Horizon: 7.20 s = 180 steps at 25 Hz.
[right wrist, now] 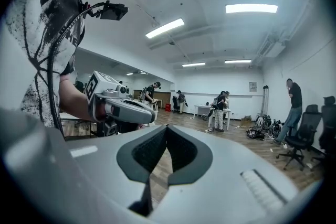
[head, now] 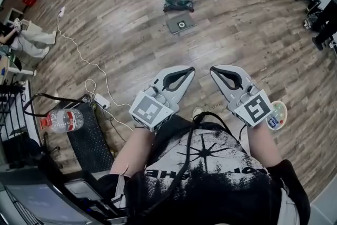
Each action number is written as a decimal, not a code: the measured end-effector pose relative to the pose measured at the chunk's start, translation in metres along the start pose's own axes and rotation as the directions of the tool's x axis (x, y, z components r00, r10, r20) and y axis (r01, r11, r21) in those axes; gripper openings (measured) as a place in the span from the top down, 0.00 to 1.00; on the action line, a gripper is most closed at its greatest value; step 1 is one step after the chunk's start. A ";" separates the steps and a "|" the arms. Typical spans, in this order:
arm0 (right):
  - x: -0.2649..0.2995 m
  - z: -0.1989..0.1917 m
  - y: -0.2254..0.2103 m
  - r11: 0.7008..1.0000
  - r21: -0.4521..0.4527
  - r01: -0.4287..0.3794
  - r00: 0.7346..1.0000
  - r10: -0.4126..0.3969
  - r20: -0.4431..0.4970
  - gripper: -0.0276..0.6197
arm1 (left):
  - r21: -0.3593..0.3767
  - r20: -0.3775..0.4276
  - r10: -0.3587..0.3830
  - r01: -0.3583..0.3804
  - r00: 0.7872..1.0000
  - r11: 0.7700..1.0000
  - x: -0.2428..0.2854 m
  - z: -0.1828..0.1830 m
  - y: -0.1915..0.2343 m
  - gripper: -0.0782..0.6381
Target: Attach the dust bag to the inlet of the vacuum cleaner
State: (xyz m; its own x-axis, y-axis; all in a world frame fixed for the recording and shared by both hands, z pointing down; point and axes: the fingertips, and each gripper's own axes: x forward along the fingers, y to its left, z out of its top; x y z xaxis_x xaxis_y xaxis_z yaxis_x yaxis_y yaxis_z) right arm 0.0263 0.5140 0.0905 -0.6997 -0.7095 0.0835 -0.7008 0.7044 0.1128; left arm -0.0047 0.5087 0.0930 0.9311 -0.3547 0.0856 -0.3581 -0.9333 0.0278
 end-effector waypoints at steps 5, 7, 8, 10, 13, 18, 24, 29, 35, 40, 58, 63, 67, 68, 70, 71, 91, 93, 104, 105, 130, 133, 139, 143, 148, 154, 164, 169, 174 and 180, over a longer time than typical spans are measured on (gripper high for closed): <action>0.016 0.006 -0.023 1.000 -0.016 -0.022 0.999 0.023 0.044 0.95 | -0.026 -0.012 0.055 -0.055 0.998 0.998 0.008 0.004 0.030 0.89; 0.026 0.007 -0.033 1.000 -0.016 -0.025 0.999 0.026 0.040 0.95 | -0.036 -0.017 0.062 -0.063 0.998 0.997 0.010 0.003 0.042 0.89; 0.032 0.005 -0.037 1.000 -0.014 -0.025 0.999 0.026 0.029 0.95 | -0.038 -0.018 0.062 -0.063 0.998 0.997 0.011 0.002 0.049 0.89; 0.044 0.001 -0.046 1.000 -0.011 -0.021 1.000 0.021 -0.005 0.95 | -0.036 -0.011 0.056 -0.056 0.998 0.998 0.016 0.003 0.064 0.89; 0.068 0.002 -0.069 1.000 -0.020 0.005 1.000 -0.005 -0.001 0.95 | -0.022 -0.005 0.036 -0.036 0.999 0.999 0.026 0.005 0.094 0.89; 0.115 -0.003 -0.108 0.999 -0.003 0.037 0.998 -0.037 -0.044 0.95 | 0.015 -0.002 -0.009 0.009 1.000 1.000 0.043 0.017 0.160 0.89; 0.173 0.003 -0.148 0.996 0.018 0.083 0.996 -0.083 -0.037 0.95 | 0.050 0.016 -0.059 0.058 0.998 0.997 0.058 0.034 0.235 0.89; 0.200 0.004 -0.174 0.993 0.026 0.117 0.992 -0.115 -0.041 0.95 | 0.029 0.038 -0.105 0.104 0.994 0.994 0.070 0.034 0.264 0.89; 0.226 -0.002 -0.198 0.990 0.017 0.138 0.989 -0.136 -0.060 0.95 | 0.009 0.035 -0.132 0.132 0.991 0.991 0.083 0.027 0.294 0.89; 0.238 -0.005 -0.219 0.993 0.023 0.119 0.991 -0.117 -0.067 0.95 | -0.010 0.008 -0.130 0.130 0.992 0.991 0.101 0.018 0.312 0.89; 0.315 0.003 -0.416 0.976 -0.100 -0.193 0.979 0.198 0.038 0.95 | -0.084 0.016 0.183 -0.181 0.983 0.980 0.240 0.047 0.457 0.89; 0.315 -0.010 -0.464 0.967 -0.074 -0.244 0.968 0.248 0.035 0.95 | -0.090 -0.002 0.234 -0.233 0.972 0.968 0.283 0.047 0.476 0.89; 0.317 -0.018 -0.488 0.959 -0.070 -0.276 0.960 0.278 0.032 0.95 | -0.056 -0.001 0.268 -0.267 0.964 0.962 0.306 0.054 0.487 0.89; 0.318 -0.018 -0.492 0.958 -0.067 -0.280 0.959 0.283 0.033 0.95 | -0.051 0.002 0.272 -0.272 0.962 0.961 0.310 0.055 0.489 0.89; 0.320 -0.018 -0.499 0.957 -0.061 -0.285 0.957 0.287 0.035 0.95 | -0.056 -0.007 0.281 -0.281 0.960 0.958 0.317 0.053 0.494 0.89; 0.321 -0.019 -0.503 0.956 -0.059 -0.286 0.957 0.288 0.036 0.95 | -0.063 -0.016 0.287 -0.287 0.958 0.956 0.319 0.051 0.498 0.89; 0.426 -0.013 -0.509 0.990 -0.050 -0.134 0.991 0.135 0.013 0.95 | -0.029 -0.050 0.136 -0.137 0.989 0.990 0.277 0.047 0.590 0.89; 0.440 -0.011 -0.508 0.993 -0.051 -0.103 0.994 0.104 0.013 0.95 | -0.029 -0.040 0.109 -0.111 0.993 0.993 0.271 0.047 0.603 0.89; 0.477 -0.033 -0.508 1.000 0.022 0.000 0.999 0.001 -0.053 0.95 | -0.082 -0.090 -0.008 0.001 0.996 0.997 0.263 0.020 0.641 0.89; 0.477 -0.036 -0.510 0.999 0.034 -0.005 0.998 0.007 -0.063 0.95 | -0.085 -0.094 -0.009 0.001 0.996 0.996 0.266 0.020 0.641 0.89; 0.488 -0.312 -0.578 0.981 0.051 -0.188 0.958 0.195 -0.210 0.84 | -0.051 -0.159 -0.002 -0.006 0.987 0.999 0.404 -0.186 0.700 0.89; 0.492 -0.405 -0.575 0.974 0.035 -0.222 0.925 0.222 -0.309 0.81 | -0.022 -0.149 -0.042 0.039 0.988 0.999 0.425 -0.251 0.707 0.89; 0.524 -0.599 -0.562 0.962 0.129 -0.239 0.895 0.270 -0.356 0.76 | 0.005 -0.163 -0.073 0.075 0.984 0.997 0.464 -0.382 0.732 0.89; 0.537 -0.750 -0.528 0.941 0.187 -0.282 0.789 0.339 -0.513 0.71 | -0.006 -0.135 -0.090 0.090 0.987 0.996 0.471 -0.442 0.736 0.89; 0.527 -0.896 -0.507 0.932 0.183 -0.314 0.581 0.341 -0.739 0.66 | -0.026 -0.142 -0.110 0.107 0.984 0.994 0.468 -0.489 0.735 0.89; 0.512 -0.995 -0.494 0.870 0.104 -0.482 0.341 0.296 -0.892 0.59 | -0.010 -0.215 -0.116 0.117 0.970 0.993 0.456 -0.510 0.737 0.89; 0.528 -1.042 -0.492 0.761 0.010 -0.649 0.244 0.220 -0.945 0.63 | -0.017 -0.304 -0.058 0.056 0.951 0.998 0.441 -0.534 0.743 0.89; 0.530 -1.050 -0.491 0.746 0.005 -0.666 0.214 0.198 -0.957 0.69 | -0.014 -0.302 -0.044 0.042 0.952 0.999 0.440 -0.536 0.749 0.89; 0.527 -1.048 -0.484 0.731 -0.002 -0.682 0.200 0.184 -0.962 0.87 | -0.012 -0.300 -0.042 0.040 0.953 0.999 0.437 -0.533 0.750 0.89; 0.530 -1.034 -0.486 0.732 -0.025 -0.681 0.226 0.178 -0.958 0.93 | -0.008 -0.270 -0.052 0.052 0.962 0.999 0.439 -0.531 0.750 0.89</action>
State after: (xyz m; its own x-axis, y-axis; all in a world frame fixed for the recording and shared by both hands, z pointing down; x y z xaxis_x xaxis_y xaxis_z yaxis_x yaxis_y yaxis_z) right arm 0.1399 -0.2256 1.1041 -0.1499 -0.0550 0.9872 -0.0324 0.9982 0.0507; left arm 0.0981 -0.3173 0.6802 0.8951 -0.2771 0.3493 -0.3099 -0.9499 0.0406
